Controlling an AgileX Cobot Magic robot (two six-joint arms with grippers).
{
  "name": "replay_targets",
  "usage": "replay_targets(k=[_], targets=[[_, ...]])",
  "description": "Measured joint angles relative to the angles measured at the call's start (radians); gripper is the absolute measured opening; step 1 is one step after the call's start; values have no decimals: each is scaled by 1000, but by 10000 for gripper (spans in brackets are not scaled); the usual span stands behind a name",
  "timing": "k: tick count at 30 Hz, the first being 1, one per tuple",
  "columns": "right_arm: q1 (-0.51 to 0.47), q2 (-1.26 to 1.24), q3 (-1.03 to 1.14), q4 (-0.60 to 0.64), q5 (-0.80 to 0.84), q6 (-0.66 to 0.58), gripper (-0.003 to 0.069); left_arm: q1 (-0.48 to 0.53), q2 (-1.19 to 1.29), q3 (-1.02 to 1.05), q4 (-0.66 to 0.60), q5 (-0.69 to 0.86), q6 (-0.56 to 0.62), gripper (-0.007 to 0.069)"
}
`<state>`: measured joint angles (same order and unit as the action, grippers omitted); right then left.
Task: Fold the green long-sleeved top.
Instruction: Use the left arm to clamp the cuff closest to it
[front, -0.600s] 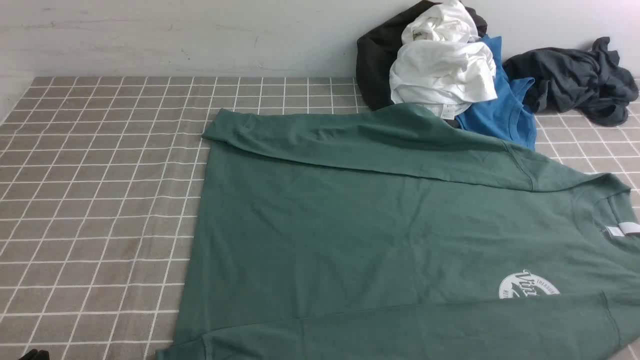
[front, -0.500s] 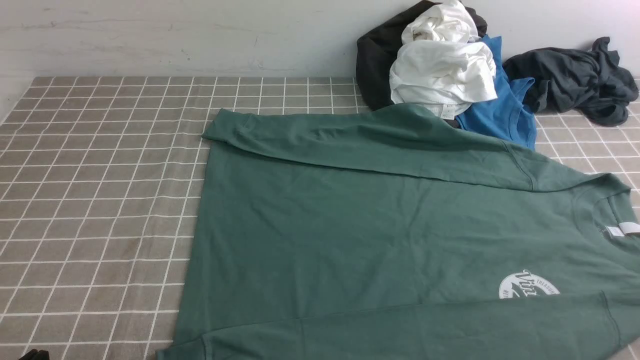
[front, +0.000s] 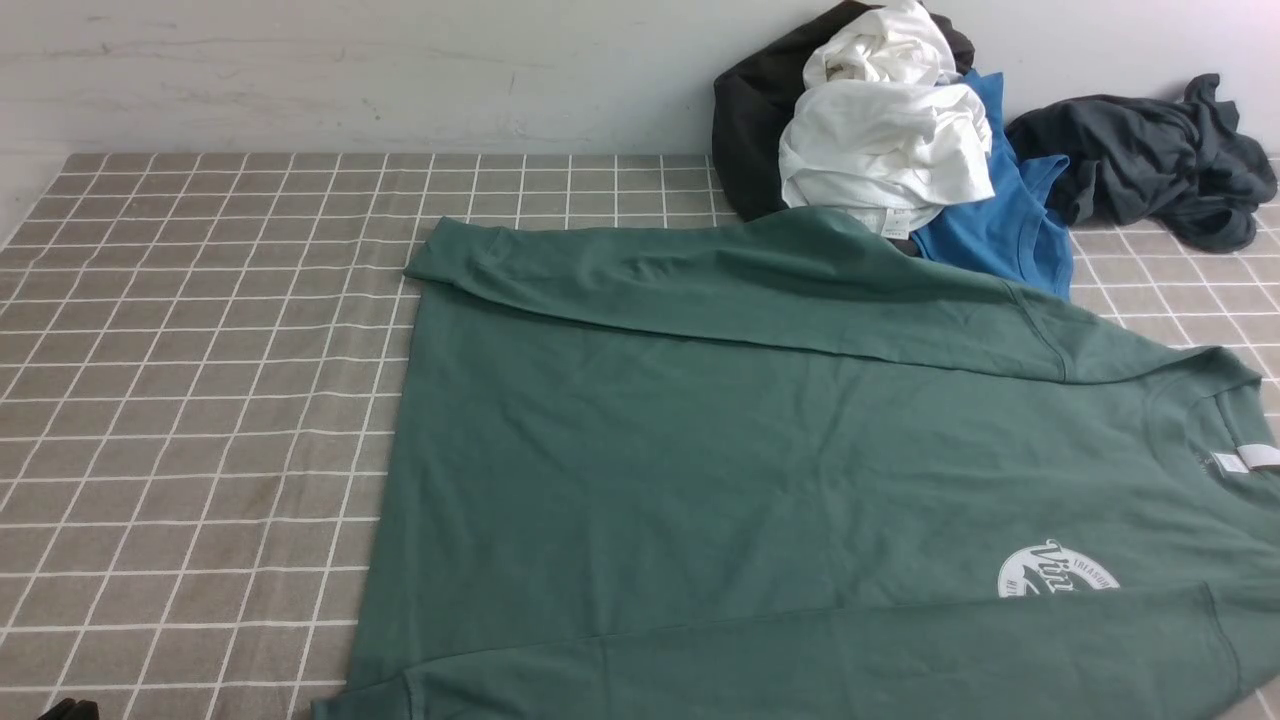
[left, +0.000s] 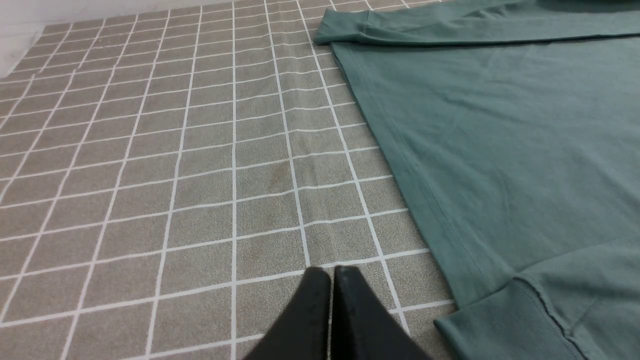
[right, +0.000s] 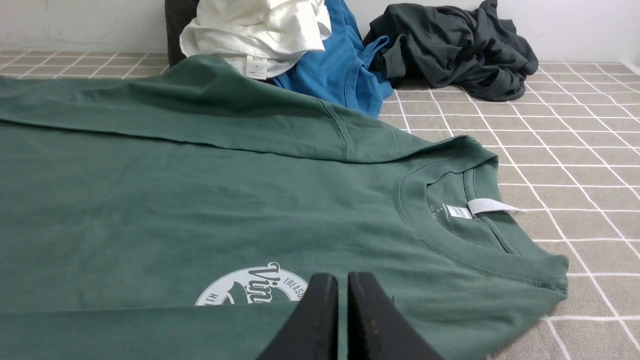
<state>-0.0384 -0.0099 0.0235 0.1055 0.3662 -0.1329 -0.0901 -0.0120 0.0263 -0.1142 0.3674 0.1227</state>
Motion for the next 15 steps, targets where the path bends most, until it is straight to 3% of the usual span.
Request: replay_targets(k=[15], targets=[[0, 0, 0, 0, 0, 0, 28, 0, 0, 1, 21, -26, 2, -8]])
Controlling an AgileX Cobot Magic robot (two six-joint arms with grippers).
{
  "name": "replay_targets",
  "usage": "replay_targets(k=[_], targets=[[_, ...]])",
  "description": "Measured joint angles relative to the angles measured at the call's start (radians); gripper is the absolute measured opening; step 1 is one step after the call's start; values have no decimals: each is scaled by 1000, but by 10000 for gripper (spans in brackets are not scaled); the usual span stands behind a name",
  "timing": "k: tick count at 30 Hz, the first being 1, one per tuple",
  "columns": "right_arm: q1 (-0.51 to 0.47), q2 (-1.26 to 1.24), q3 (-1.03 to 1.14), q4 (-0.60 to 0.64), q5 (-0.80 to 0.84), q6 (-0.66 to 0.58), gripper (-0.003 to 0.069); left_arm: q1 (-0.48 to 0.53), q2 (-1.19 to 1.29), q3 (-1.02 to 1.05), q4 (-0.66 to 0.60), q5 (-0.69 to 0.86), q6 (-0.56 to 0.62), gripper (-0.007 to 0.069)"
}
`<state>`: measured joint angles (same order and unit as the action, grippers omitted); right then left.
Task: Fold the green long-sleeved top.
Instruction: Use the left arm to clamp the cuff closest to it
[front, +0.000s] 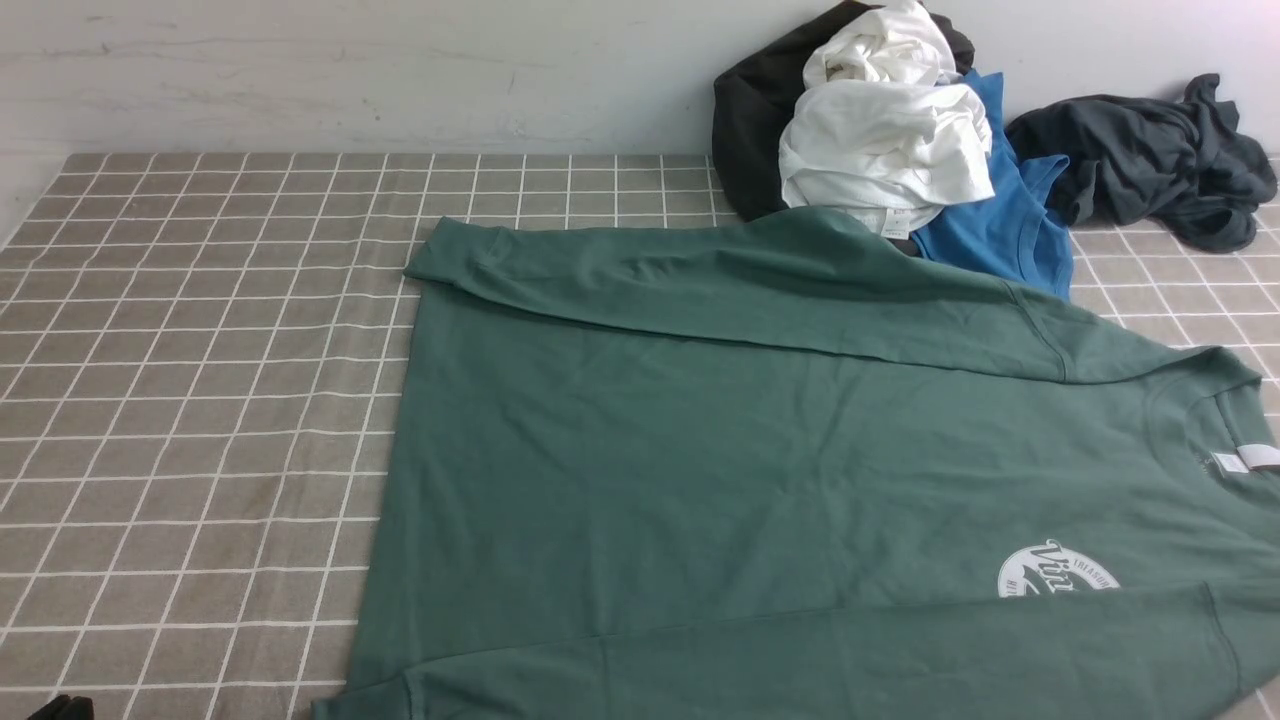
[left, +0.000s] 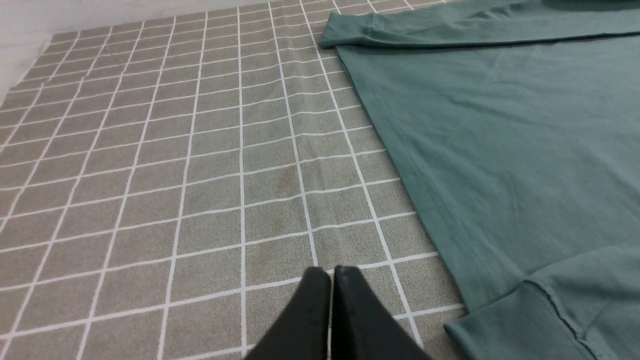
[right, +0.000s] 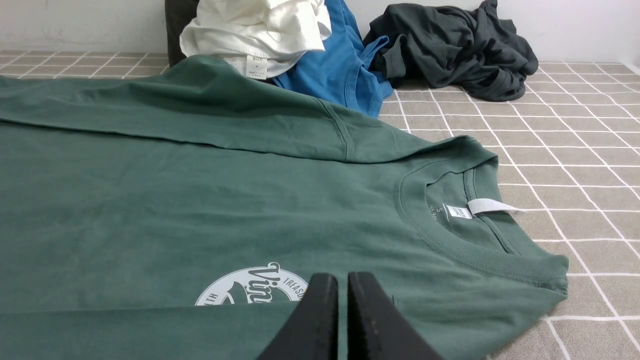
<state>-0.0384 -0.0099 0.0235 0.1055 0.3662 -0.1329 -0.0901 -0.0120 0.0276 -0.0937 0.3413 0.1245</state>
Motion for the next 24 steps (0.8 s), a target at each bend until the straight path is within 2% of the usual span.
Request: replay_targets(k=[9, 18, 20, 24], targets=[[0, 0, 3, 0, -65, 0, 28, 0, 0, 1, 2, -156, 0, -8], [0, 0, 3, 5, -500, 20, 28, 0, 0, 1, 0, -535, -3, -8], [0, 0, 3, 21, -587, 53, 28, 0, 0, 1, -1, -627, -35, -8], [0, 0, 3, 103, -802, 120, 28, 0, 0, 1, -25, -954, -178, -8]])
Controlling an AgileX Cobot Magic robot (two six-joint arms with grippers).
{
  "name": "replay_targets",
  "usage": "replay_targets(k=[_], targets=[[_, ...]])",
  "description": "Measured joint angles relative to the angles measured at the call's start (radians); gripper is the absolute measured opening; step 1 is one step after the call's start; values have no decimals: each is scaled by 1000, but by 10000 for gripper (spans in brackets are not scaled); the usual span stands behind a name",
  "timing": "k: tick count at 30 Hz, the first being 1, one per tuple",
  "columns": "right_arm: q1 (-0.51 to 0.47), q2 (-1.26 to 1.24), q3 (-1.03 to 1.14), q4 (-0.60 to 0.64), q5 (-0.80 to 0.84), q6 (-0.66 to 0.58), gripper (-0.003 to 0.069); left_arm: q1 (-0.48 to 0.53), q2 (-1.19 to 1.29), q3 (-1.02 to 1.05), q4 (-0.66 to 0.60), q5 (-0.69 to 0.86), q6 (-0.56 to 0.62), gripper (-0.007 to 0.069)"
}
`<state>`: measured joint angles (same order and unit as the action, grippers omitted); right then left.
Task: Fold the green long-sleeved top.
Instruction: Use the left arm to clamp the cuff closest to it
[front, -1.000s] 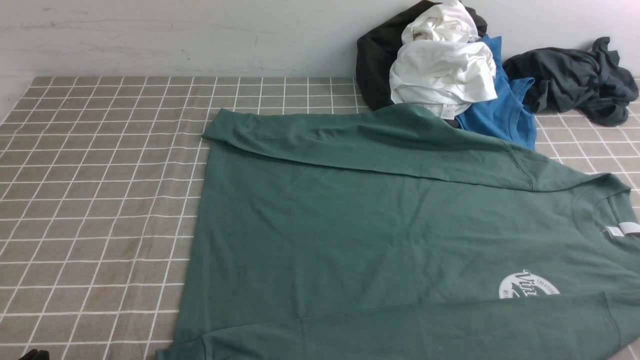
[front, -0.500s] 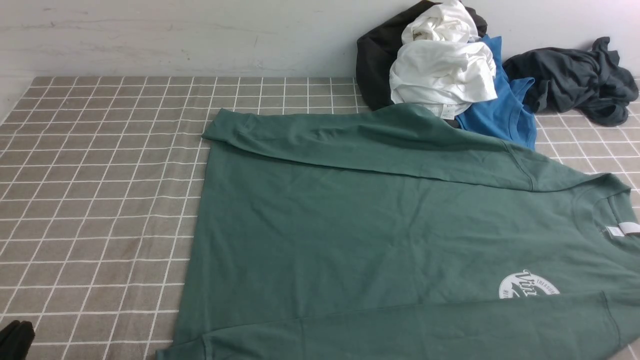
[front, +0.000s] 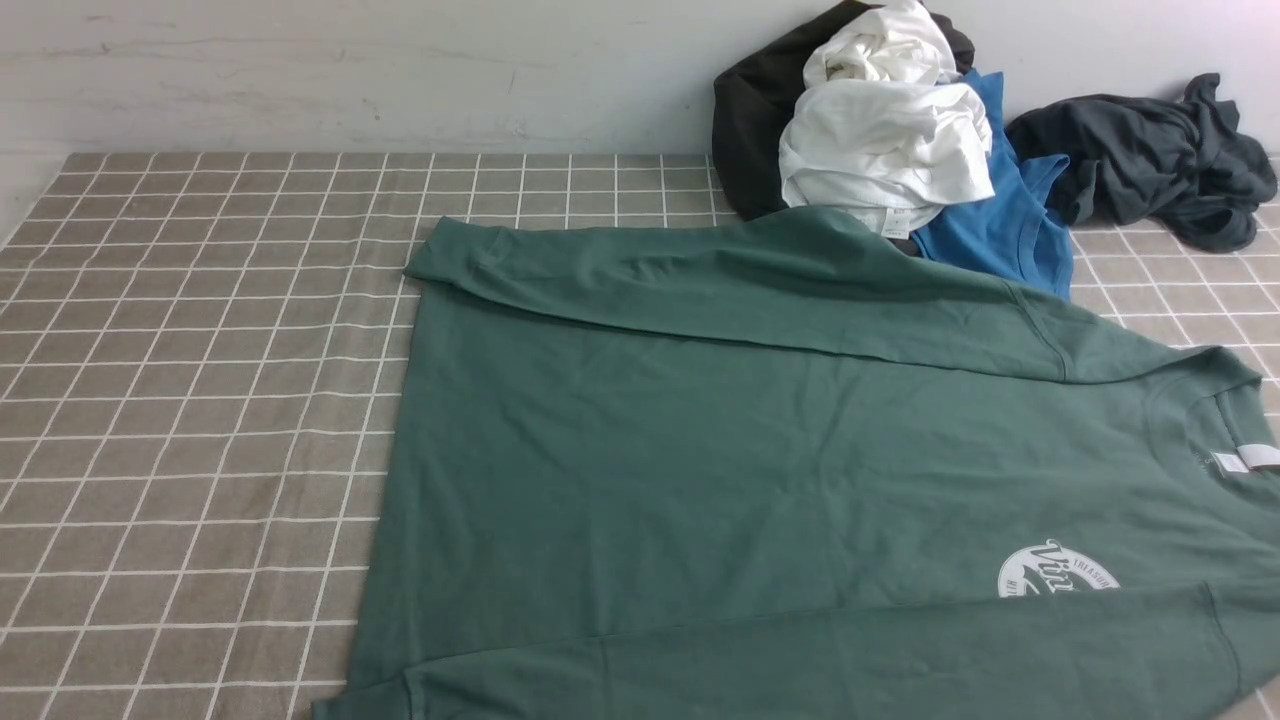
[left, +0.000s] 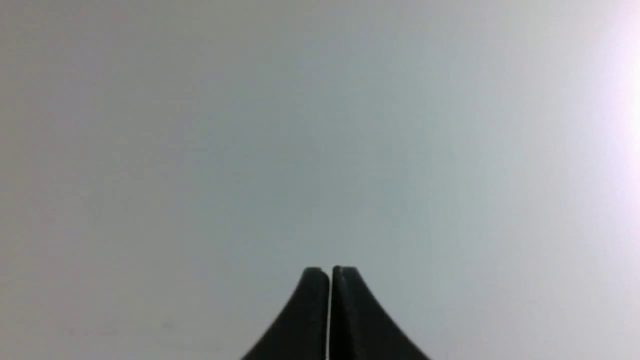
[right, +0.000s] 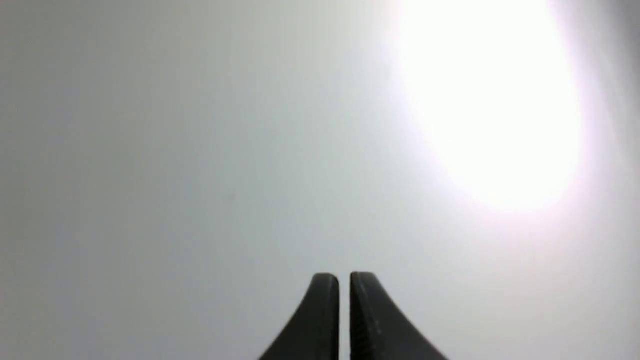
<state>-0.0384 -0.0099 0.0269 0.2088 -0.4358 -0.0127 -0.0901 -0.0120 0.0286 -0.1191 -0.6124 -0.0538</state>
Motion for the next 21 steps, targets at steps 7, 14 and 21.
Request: replay_targets(k=[7, 14, 21], targets=[[0, 57, -102, -23, -78, 31, 4, 0, 115, -284, 112, 247, -79, -8], [0, 334, -482, -434, 282, 83, -7, 0, 533, -622, 288, 746, -97, -8], [29, 641, -650, -559, 819, 131, -6, 0, 856, -670, 222, 823, -108, -8]])
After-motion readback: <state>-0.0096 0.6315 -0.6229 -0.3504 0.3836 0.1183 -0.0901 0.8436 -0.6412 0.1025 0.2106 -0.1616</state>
